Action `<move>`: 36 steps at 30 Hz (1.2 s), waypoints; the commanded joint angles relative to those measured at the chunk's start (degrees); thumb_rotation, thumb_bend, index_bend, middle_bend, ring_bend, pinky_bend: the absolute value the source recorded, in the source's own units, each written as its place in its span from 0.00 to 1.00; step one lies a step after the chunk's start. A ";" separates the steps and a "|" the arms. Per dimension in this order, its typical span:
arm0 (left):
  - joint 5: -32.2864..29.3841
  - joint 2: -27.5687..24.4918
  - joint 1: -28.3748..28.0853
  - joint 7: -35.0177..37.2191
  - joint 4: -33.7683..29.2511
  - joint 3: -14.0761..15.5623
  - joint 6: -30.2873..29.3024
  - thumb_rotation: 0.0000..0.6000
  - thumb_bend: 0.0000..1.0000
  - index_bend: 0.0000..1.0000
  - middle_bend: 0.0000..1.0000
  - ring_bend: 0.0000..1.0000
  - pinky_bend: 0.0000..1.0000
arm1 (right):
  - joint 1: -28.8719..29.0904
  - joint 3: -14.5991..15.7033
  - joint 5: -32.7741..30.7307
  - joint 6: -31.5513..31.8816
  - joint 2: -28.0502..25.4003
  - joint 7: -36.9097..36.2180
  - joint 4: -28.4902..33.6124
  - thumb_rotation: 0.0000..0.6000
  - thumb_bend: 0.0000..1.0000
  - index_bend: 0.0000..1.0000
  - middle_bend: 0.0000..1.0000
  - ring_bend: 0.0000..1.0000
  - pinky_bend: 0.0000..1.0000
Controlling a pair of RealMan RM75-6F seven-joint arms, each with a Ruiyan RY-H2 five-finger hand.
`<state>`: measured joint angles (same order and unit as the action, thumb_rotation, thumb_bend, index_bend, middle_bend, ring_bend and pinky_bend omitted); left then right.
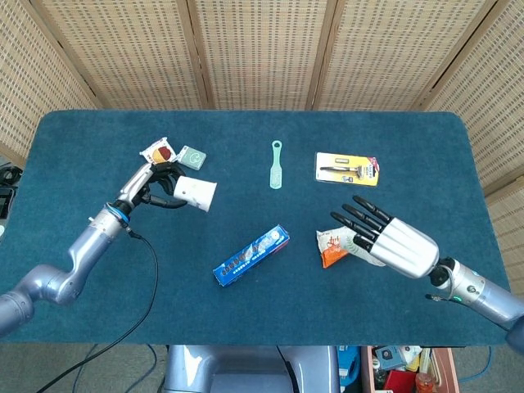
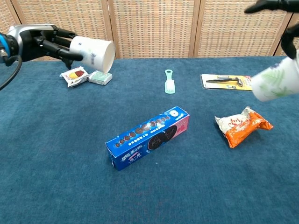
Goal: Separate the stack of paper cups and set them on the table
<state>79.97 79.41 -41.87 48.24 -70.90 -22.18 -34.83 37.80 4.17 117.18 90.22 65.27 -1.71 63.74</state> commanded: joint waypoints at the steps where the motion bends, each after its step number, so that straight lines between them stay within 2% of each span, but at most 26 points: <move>1: 2.57 -2.45 -0.04 -11.62 2.53 4.20 -2.43 1.00 0.24 0.52 0.54 0.57 0.50 | 1.26 2.71 3.50 -3.88 -4.14 3.67 3.15 1.00 0.59 0.71 0.11 0.05 0.06; 2: 2.56 -2.76 -0.16 -15.34 2.90 4.87 -2.66 1.00 0.25 0.52 0.54 0.57 0.50 | 1.54 3.21 4.16 -4.94 -5.00 4.54 3.93 1.00 0.59 0.71 0.11 0.05 0.06; 4: 2.17 -3.12 -0.43 -27.77 4.42 6.40 -3.83 1.00 0.25 0.52 0.54 0.57 0.50 | 2.29 4.45 5.65 -8.08 -6.62 6.62 5.30 1.00 0.59 0.71 0.11 0.05 0.06; 8: -4.07 -2.45 0.02 -50.84 3.23 7.18 -6.68 1.00 0.26 0.52 0.54 0.57 0.50 | 3.57 5.84 6.46 -13.99 -7.52 8.50 6.57 1.00 0.59 0.71 0.12 0.05 0.08; 9: -5.43 -1.88 0.14 -58.65 2.81 7.86 -8.44 1.00 0.26 0.52 0.54 0.57 0.50 | 4.15 6.49 6.52 -16.94 -7.08 8.75 6.51 1.00 0.59 0.71 0.12 0.05 0.09; 11: -9.01 -0.99 0.53 -66.07 1.52 8.03 -10.19 1.00 0.26 0.52 0.54 0.57 0.50 | 4.66 6.86 6.52 -19.13 -6.79 9.15 6.75 1.00 0.59 0.71 0.12 0.05 0.10; 14: -12.86 -0.34 0.63 -71.89 0.12 8.51 -10.75 1.00 0.26 0.52 0.54 0.57 0.50 | 5.04 7.15 6.34 -21.15 -6.35 9.57 6.87 1.00 0.59 0.71 0.12 0.05 0.10; 17: -17.20 0.37 0.45 -75.40 -0.66 9.07 -10.28 1.00 0.27 0.52 0.54 0.57 0.50 | 5.31 7.21 5.67 -22.99 -5.60 9.64 6.93 1.00 0.59 0.71 0.12 0.05 0.10; 22: -20.73 1.89 0.08 -78.69 0.48 10.36 -10.64 1.00 0.27 0.52 0.53 0.57 0.50 | 5.79 7.32 5.32 -24.52 -4.52 9.75 6.55 1.00 0.59 0.71 0.13 0.05 0.10; 25: -21.98 2.73 0.03 -79.37 0.98 10.99 -11.28 1.00 0.27 0.52 0.50 0.53 0.50 | 6.00 7.49 5.20 -24.80 -3.63 9.15 5.81 1.00 0.59 0.71 0.14 0.06 0.10; 28: -22.87 3.30 -0.06 -79.49 1.37 11.61 -11.35 1.00 0.27 0.52 0.45 0.47 0.50 | 6.17 7.59 5.23 -24.88 -2.62 9.09 4.85 1.00 0.59 0.71 0.15 0.07 0.10; 30: -23.35 3.61 -0.10 -79.20 1.48 11.86 -11.28 1.00 0.27 0.46 0.36 0.39 0.47 | 6.32 7.70 5.28 -24.88 -2.11 8.89 4.45 1.00 0.57 0.69 0.15 0.07 0.10; 31: -23.59 3.70 -0.12 -78.93 1.47 11.96 -11.13 1.00 0.27 0.39 0.29 0.34 0.43 | 6.40 7.75 5.24 -24.89 -1.91 8.66 4.34 1.00 0.54 0.65 0.15 0.07 0.10; 33: -24.05 3.70 -0.23 -78.54 1.40 12.21 -10.66 1.00 0.27 0.13 0.10 0.19 0.33 | 6.46 7.66 5.05 -24.71 -1.46 8.47 4.02 1.00 0.36 0.47 0.14 0.07 0.10; 34: -24.27 3.65 -0.26 -78.44 1.32 12.30 -10.47 1.00 0.27 0.07 0.05 0.16 0.31 | 6.43 7.56 4.88 -24.66 -1.29 8.53 3.89 1.00 0.23 0.36 0.12 0.07 0.10; 35: -24.71 3.50 -0.33 -78.23 1.01 12.34 -10.29 1.00 0.26 0.01 0.01 0.12 0.28 | 6.31 7.36 4.45 -24.68 -0.98 8.76 3.68 1.00 0.16 0.30 0.11 0.07 0.10; 36: -24.98 3.33 -0.37 -78.06 0.67 12.33 -10.27 1.00 0.26 0.00 0.00 0.10 0.27 | 6.18 7.18 4.09 -24.66 -0.79 8.96 3.62 1.00 0.08 0.23 0.10 0.07 0.10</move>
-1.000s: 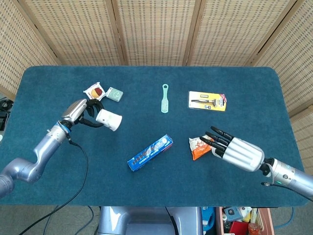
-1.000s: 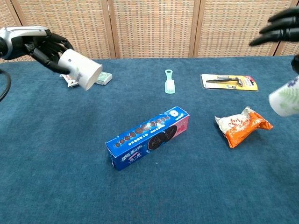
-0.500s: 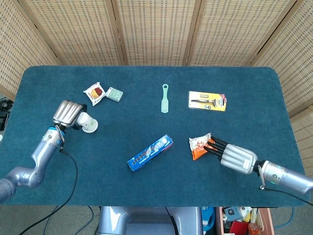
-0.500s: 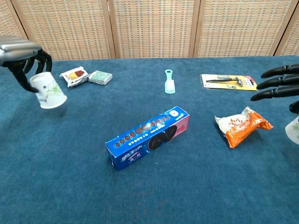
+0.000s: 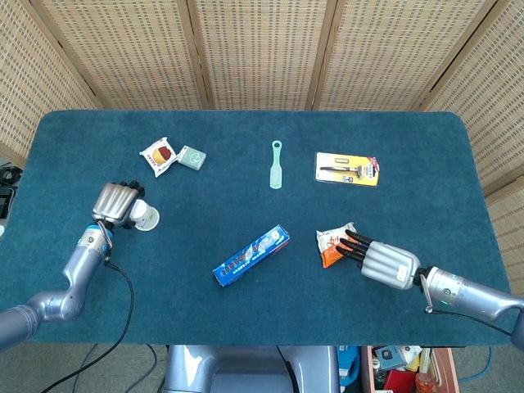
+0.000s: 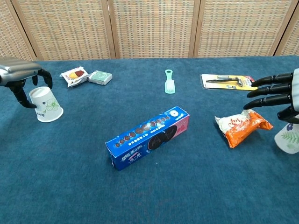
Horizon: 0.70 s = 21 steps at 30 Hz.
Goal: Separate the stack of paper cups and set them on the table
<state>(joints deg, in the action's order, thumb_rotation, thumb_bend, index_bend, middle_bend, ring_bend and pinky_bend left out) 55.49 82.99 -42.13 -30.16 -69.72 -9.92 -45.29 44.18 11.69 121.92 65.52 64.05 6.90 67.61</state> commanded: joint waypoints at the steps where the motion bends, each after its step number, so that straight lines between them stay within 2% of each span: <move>1: -0.75 -0.51 -0.12 0.66 -0.99 -0.01 0.18 1.00 0.26 0.00 0.00 0.09 0.26 | -0.35 -0.55 -1.08 0.10 0.60 0.57 -0.25 1.00 0.03 0.19 0.08 0.06 0.10; 3: -0.92 -1.31 -0.10 1.41 -2.25 -0.23 -0.26 1.00 0.26 0.00 0.00 0.08 0.25 | -0.74 -1.03 -1.94 0.55 0.81 1.00 -0.08 1.00 0.00 0.15 0.07 0.05 0.09; 9: -1.05 -4.78 0.56 4.09 -7.02 -1.38 -2.43 1.00 0.26 0.00 0.00 0.06 0.23 | -2.25 -2.70 -4.50 3.13 0.90 1.69 0.84 1.00 0.00 0.12 0.05 0.04 0.07; 13: -1.36 -8.75 1.79 6.42 -12.34 -2.35 -4.35 1.00 0.26 0.00 0.00 0.02 0.19 | -4.49 -4.56 -7.83 6.18 -0.42 2.28 3.56 1.00 0.00 0.08 0.02 0.02 0.05; 18: -1.23 -13.41 4.14 8.74 -18.51 -2.77 -7.87 1.00 0.23 0.00 0.00 0.00 0.02 | -10.39 -7.80 -17.18 10.57 -2.72 1.91 10.44 1.00 0.00 0.00 0.00 0.00 0.00; 21: -0.33 -15.93 6.78 10.09 -22.17 -2.51 -11.82 1.00 0.19 0.00 0.00 0.00 0.00 | -15.31 -9.50 -23.76 14.87 -3.19 -0.38 14.01 1.00 0.00 0.00 0.00 0.00 0.00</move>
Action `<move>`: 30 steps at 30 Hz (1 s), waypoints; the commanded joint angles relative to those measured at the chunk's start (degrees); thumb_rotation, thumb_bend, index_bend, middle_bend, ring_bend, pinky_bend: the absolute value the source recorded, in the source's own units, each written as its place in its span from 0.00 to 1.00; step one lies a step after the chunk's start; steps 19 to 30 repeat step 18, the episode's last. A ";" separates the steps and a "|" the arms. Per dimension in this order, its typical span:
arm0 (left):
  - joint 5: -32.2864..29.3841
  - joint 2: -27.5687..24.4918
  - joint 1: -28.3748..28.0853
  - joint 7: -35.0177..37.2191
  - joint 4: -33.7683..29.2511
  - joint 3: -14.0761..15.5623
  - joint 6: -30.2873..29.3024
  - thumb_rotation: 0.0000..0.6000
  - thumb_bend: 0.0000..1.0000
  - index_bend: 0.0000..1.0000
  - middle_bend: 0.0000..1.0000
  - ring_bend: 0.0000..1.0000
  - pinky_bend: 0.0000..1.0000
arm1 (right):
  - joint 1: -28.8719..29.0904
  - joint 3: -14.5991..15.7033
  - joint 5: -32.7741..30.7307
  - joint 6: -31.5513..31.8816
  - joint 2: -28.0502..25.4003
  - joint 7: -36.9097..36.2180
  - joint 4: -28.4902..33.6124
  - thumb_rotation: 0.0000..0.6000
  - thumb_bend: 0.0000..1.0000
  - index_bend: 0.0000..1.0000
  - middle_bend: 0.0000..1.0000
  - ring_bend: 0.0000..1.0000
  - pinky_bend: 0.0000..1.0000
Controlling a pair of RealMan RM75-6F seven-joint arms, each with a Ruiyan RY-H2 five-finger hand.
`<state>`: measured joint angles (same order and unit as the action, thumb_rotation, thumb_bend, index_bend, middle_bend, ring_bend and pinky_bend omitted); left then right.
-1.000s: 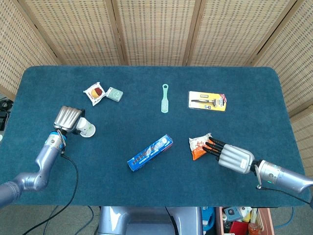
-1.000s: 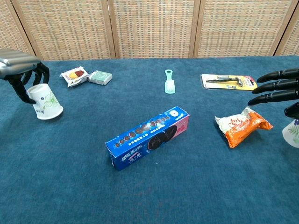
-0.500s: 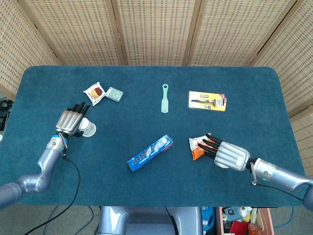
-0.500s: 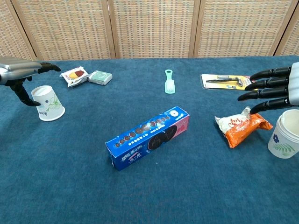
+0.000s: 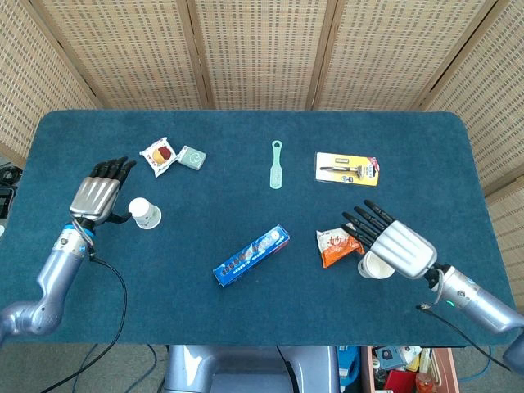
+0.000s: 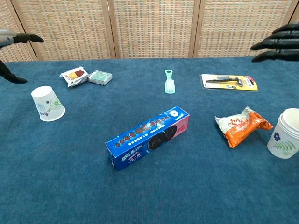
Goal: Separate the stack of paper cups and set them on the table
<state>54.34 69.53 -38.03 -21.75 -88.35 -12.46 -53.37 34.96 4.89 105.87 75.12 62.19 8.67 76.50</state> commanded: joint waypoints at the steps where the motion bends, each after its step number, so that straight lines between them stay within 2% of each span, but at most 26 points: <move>1: 1.45 -3.11 3.71 2.02 -4.59 0.26 -5.51 1.00 0.19 0.00 0.00 0.00 0.00 | -7.69 -3.12 -9.48 6.69 -1.19 -2.62 5.96 1.00 0.00 0.00 0.00 0.00 0.00; 4: 5.67 -3.68 8.87 5.09 -7.32 1.55 -14.32 1.00 0.17 0.00 0.00 0.00 0.00 | -13.91 -4.31 -16.80 11.17 0.74 -7.42 7.92 1.00 0.00 0.00 0.00 0.00 0.00; 10: 11.07 -3.69 16.28 10.96 -9.82 4.88 -23.10 1.00 0.16 0.00 0.00 0.00 0.00 | -19.58 -5.07 -22.11 13.61 4.37 -11.27 7.90 1.00 0.00 0.00 0.00 0.00 0.00; 18: 14.87 -5.33 21.14 11.79 -13.83 7.65 -27.47 1.00 0.16 0.00 0.00 0.00 0.00 | -23.31 -5.72 -21.27 17.07 6.28 -11.49 9.24 1.00 0.00 0.00 0.00 0.00 0.00; 30: 14.87 -5.33 21.14 11.79 -13.83 7.65 -27.47 1.00 0.16 0.00 0.00 0.00 0.00 | -23.31 -5.72 -21.27 17.07 6.28 -11.49 9.24 1.00 0.00 0.00 0.00 0.00 0.00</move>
